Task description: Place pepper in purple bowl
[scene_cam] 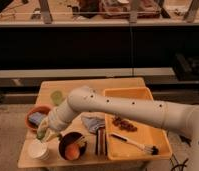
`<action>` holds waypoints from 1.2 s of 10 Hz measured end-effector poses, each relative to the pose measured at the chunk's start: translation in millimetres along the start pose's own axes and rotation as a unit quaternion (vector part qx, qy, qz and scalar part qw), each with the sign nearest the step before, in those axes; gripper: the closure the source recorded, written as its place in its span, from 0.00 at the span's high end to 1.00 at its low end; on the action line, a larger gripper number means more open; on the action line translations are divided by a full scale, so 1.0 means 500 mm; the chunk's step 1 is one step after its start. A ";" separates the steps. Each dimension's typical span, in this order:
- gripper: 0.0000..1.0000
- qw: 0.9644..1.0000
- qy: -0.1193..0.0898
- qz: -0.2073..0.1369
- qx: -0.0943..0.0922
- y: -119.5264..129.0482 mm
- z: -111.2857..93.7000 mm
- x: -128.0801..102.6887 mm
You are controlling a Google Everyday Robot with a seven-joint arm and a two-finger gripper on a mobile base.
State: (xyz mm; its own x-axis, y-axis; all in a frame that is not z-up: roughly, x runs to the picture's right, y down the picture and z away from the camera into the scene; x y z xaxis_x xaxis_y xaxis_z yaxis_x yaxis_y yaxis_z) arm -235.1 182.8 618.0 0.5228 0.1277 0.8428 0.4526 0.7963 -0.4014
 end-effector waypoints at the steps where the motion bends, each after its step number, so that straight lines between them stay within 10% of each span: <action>1: 0.14 1.000 -0.002 0.007 0.000 0.008 -0.003 0.009; 12: 0.14 0.999 -0.010 0.046 0.024 0.024 0.008 0.127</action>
State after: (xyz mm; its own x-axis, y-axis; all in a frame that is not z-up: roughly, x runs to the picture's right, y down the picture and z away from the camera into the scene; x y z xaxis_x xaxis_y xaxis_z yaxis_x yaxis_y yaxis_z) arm -199.3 202.8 668.1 0.5451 0.2132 0.8108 0.3679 0.8083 -0.4598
